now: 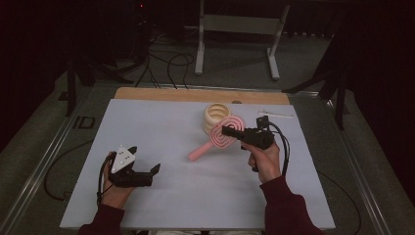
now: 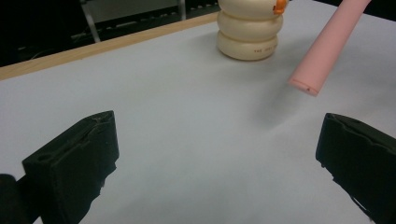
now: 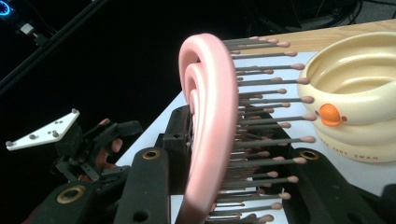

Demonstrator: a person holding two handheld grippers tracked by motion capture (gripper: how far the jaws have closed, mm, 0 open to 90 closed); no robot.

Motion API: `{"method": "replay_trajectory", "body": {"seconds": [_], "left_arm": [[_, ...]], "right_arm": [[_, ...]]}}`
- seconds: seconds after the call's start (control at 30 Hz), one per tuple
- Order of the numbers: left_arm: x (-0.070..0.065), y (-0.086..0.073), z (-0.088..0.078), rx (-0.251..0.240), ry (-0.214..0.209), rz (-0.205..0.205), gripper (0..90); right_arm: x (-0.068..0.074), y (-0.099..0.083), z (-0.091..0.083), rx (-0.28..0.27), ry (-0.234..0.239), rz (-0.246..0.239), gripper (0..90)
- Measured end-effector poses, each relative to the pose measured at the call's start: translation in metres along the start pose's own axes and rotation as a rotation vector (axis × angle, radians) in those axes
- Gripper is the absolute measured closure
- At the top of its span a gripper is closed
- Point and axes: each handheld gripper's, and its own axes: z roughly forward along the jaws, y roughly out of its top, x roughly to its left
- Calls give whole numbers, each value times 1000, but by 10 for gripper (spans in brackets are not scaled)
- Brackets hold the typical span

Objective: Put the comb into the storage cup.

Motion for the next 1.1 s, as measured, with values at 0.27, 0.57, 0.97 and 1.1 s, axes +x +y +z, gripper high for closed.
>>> {"method": "replay_trajectory", "body": {"seconds": [0.27,0.57,0.97,1.1], "left_arm": [[7,-11,-9,-17,12,-12,0],[12,-19,-19,-25,31,-24,0],[13,-21,-21,-28,41,-34,0],[14,-22,-21,-26,44,-34,0]], "right_arm": [[-5,3,-3,-4,-4,10,641],[-8,7,-3,-6,-19,16,641],[-10,21,-6,-7,-46,2,641],[-9,26,-6,6,-69,-16,641]]}}
